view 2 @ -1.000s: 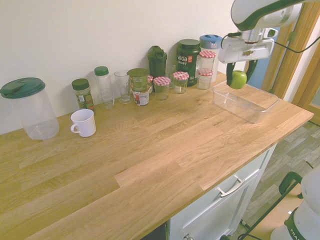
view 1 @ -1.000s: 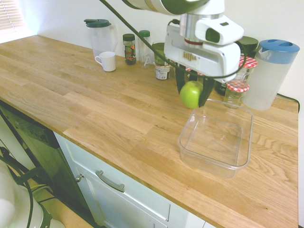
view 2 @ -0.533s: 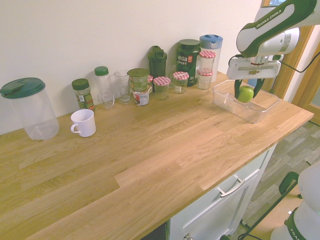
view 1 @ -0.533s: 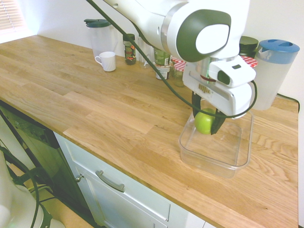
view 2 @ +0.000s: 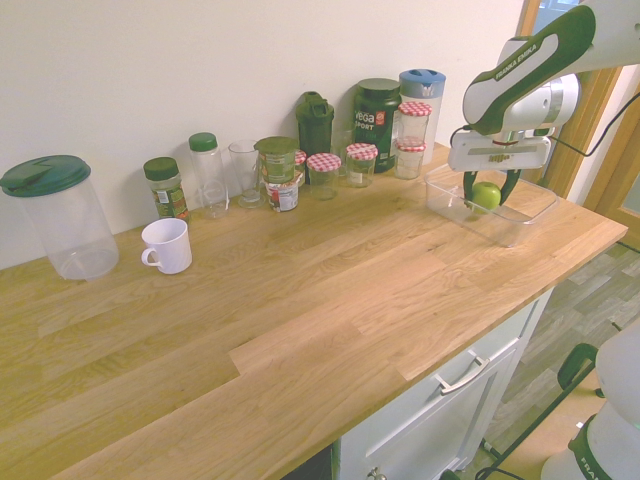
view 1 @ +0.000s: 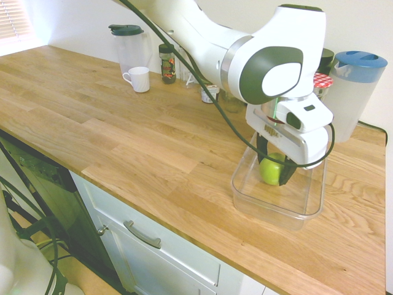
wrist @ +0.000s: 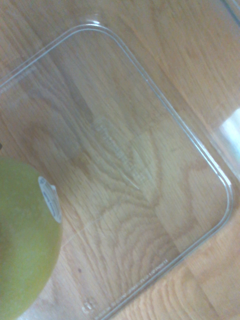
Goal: Put the apple into the container
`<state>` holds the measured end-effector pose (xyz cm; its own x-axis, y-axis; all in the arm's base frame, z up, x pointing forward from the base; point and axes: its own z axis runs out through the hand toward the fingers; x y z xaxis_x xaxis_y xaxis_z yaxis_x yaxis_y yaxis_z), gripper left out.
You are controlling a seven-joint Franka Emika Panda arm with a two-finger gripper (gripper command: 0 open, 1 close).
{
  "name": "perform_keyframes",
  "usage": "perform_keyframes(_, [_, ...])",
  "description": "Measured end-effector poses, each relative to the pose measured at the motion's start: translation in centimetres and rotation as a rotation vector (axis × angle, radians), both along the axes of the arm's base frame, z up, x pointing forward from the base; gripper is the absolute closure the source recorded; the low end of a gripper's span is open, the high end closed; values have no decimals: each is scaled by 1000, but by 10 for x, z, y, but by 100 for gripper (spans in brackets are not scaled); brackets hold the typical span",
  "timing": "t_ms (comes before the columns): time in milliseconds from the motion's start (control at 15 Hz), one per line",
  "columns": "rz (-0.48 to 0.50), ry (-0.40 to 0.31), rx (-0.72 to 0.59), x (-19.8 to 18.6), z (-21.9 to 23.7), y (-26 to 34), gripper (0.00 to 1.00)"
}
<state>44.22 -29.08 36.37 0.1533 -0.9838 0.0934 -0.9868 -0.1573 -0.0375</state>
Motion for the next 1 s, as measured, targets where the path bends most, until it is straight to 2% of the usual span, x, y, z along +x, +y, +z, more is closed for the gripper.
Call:
perform_keyframes(267, [-4,3,14,8,-2,-2,0])
perform_keyframes(600, [32,-3,22,19,37,4,0])
perform_keyframes(800, [179,-15,44,21,101,63,0])
perform_keyframes(1000, [387,-5,48,18,149,176,0])
